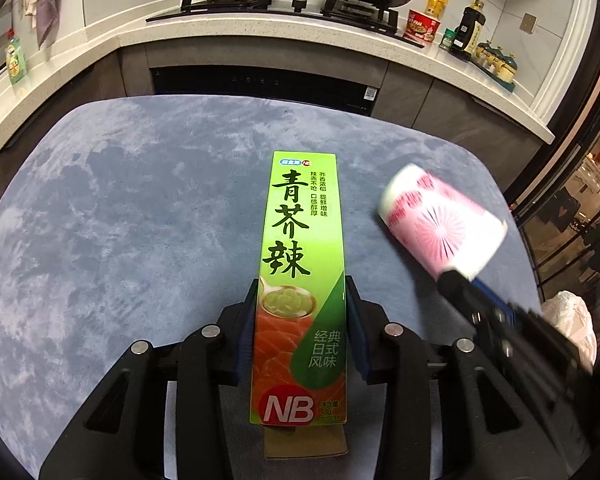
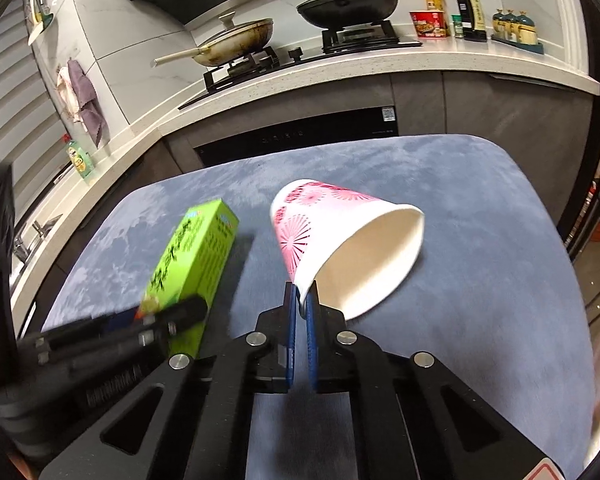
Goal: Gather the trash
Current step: 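Carry the green box and paper cup in both grippers over the bin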
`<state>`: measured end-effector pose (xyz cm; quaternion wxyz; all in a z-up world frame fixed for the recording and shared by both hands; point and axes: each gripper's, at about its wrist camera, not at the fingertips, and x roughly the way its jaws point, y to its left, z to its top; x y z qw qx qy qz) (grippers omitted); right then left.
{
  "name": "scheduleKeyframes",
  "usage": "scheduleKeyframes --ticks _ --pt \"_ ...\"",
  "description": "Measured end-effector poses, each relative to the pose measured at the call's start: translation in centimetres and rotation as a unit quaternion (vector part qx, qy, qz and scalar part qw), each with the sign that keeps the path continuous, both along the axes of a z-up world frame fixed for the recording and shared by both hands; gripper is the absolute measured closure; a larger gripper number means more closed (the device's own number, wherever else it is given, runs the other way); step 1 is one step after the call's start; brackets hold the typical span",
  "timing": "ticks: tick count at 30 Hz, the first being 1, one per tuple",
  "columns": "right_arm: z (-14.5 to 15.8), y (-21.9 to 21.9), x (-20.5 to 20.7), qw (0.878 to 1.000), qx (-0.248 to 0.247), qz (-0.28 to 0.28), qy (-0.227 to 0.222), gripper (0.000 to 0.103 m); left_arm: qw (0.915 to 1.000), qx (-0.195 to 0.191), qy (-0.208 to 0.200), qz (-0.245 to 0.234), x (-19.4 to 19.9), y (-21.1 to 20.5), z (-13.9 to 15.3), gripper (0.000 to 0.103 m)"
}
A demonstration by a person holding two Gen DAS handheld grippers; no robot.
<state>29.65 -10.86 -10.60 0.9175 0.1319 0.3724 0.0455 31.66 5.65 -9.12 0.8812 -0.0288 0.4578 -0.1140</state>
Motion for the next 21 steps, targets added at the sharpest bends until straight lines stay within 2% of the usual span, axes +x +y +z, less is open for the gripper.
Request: scheduleKeyframes --ticks 11,21 --pt "2.5 -2.9 -8.7 0.998 0.008 -0.051 -0.02 0.1 0.999 -0.008 -0.017 -0.041 -5.7 -2.7 3.1 0.066" --pt "5.5 -7.7 -16.0 0.993 0.008 -0.103 -0.05 0.1 0.9937 -0.008 -0.035 -0.106 -12.0 -8.8 5.5 0.066"
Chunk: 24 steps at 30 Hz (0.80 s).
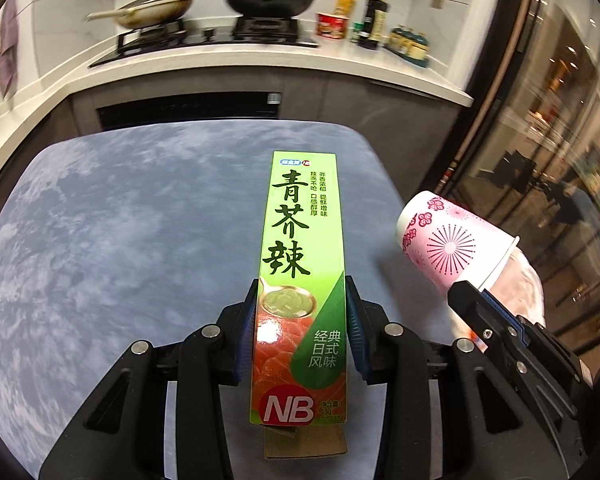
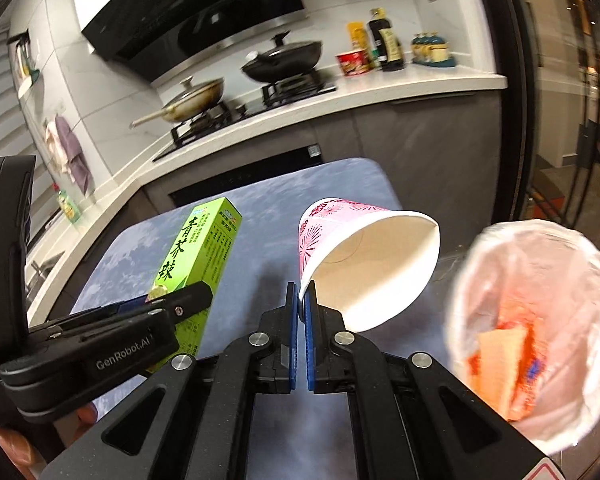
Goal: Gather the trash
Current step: 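Carry the green box and paper cup in both grippers over the bin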
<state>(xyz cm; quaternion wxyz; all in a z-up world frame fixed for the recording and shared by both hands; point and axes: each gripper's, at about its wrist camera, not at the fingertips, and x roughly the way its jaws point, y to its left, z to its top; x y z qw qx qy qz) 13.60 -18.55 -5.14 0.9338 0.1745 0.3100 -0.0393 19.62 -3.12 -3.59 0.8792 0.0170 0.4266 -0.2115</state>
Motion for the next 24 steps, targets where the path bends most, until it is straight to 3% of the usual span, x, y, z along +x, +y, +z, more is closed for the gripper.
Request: scheduleKeyframes --ticks 14,24 --pt "0.9 -9.6 -9.7 0.994 0.005 -0.106 -0.013 0.1 0.9959 0.004 -0.009 -0.09 -7.2 -9.9 0.9 0.066" --pt "-0.6 -13.8 -12.7 0.989 0.017 -0.146 0.001 0.1 0.9909 0.02 0.001 -0.133 -9.7 -15.3 -0.4 0.066"
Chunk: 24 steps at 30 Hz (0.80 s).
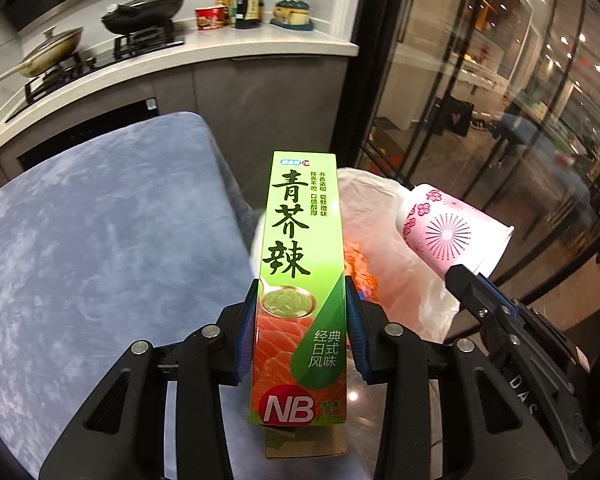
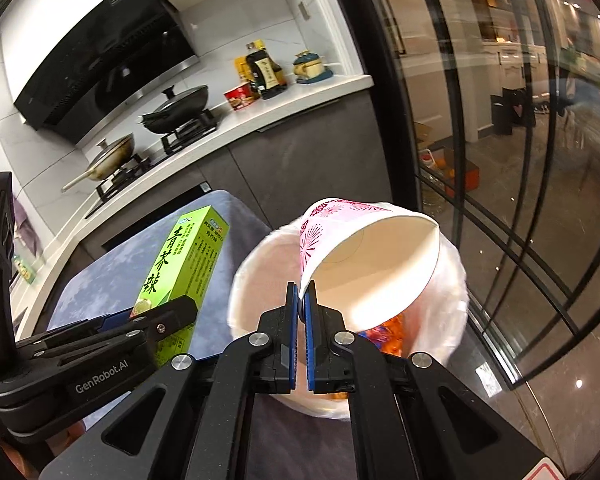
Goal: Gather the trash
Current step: 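Carry the green box and paper cup in both grippers over the bin, then open both grippers to drop the green box and paper cup into the bin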
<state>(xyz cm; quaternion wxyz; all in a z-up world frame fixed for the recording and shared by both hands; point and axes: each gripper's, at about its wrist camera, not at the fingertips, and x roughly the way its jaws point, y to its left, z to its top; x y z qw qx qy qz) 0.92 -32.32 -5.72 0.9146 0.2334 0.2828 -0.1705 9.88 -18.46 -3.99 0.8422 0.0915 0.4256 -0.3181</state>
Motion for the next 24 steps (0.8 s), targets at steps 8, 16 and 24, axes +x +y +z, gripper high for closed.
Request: scheduleKeyframes --ticks 8,16,24 --pt "-1.6 -1.4 0.1 1.0 0.015 -0.009 0.017 0.099 0.9996 0.022 0.013 -0.01 -0.3 -2.4 -1.6 0.066" --pt "-2.7 -2.1 0.5 0.999 0.02 -0.013 0.025 0.093 0.9992 0.036 0.017 -0.01 -0.2 -3.6 -2.4 0.065" --pt "-2.6 -2.4 0.5 0.999 0.017 -0.018 0.022 0.086 0.999 0.041 0.016 -0.005 0.0 -4.3 -2.3 0.059"
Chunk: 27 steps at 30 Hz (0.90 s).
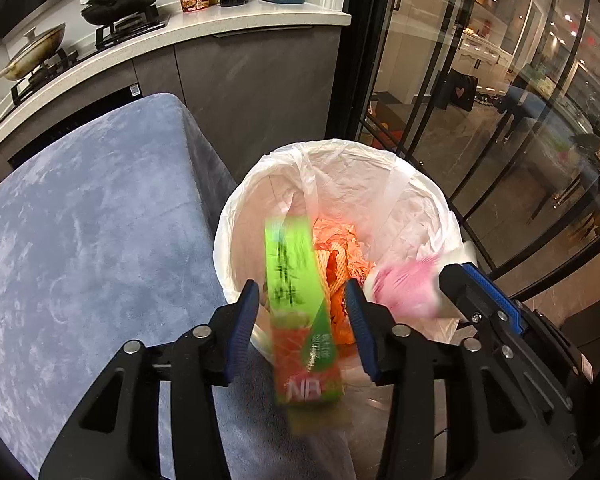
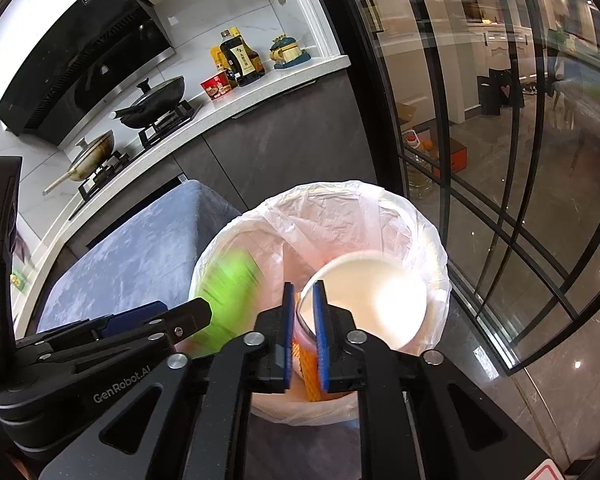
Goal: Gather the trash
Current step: 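Open both grippers to drop the green box and paper cup into the bin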
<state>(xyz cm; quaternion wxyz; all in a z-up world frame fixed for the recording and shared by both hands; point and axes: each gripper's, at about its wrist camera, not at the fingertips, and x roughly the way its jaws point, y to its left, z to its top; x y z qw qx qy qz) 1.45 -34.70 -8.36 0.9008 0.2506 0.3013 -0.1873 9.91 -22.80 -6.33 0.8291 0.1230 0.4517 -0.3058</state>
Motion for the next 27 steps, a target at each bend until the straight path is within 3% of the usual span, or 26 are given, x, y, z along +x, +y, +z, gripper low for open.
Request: scheduleKeyframes --ticks 14,19,23,27 --pt "1.3 -0.1 -0.4 1.0 -0.013 -0.006 -0.015 0.071 0.9999 0.001 -0.013 0.007 0.1 0.4 0.8 0.053" --pt "2.0 0.3 -0.9 0.999 -0.031 -0.01 -0.011 0.06 0.9998 -0.001 -0.018 0.009 -0.2 1.0 1.2 0.053" --pt "2.3 0.6 -1.6 0.999 -0.039 -0.013 -0.008 0.054 0.9994 -0.002 -0.032 0.016 -0.6 1.8 1.6 0.039" --pt "2.6 0.7 -2.4 0.999 -0.047 -0.015 -0.002 0.049 0.9993 -0.001 -0.034 0.017 -0.9 2.4 1.8 0.039"
